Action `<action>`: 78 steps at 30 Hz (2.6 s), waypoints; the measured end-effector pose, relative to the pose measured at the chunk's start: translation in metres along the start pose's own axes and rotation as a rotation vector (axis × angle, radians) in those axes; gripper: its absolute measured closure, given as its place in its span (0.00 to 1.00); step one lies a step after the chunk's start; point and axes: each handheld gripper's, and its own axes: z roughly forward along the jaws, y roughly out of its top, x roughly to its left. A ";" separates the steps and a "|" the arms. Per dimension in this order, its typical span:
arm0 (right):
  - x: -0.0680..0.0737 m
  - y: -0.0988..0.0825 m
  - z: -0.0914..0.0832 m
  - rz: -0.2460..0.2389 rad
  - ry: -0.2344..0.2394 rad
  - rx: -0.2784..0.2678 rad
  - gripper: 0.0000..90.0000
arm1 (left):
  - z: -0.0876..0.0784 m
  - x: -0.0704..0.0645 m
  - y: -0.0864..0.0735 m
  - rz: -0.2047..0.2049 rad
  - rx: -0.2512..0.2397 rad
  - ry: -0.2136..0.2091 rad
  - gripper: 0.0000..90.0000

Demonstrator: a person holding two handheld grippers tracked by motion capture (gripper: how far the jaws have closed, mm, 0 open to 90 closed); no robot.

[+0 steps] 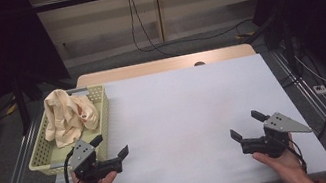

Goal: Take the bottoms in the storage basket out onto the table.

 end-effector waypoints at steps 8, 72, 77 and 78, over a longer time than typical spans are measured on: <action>-0.002 -0.001 -0.001 0.018 0.014 0.010 0.04 | 0.004 0.000 0.001 0.023 0.018 0.013 0.04; 0.006 0.001 0.008 -0.012 0.063 0.027 0.06 | -0.018 0.074 0.048 -0.023 0.051 0.174 0.06; 0.006 0.001 0.008 -0.012 0.063 0.027 0.06 | -0.016 0.080 0.052 -0.015 0.059 0.194 0.06; 0.006 0.001 0.008 -0.012 0.063 0.027 0.06 | -0.016 0.082 0.053 -0.015 0.061 0.193 0.06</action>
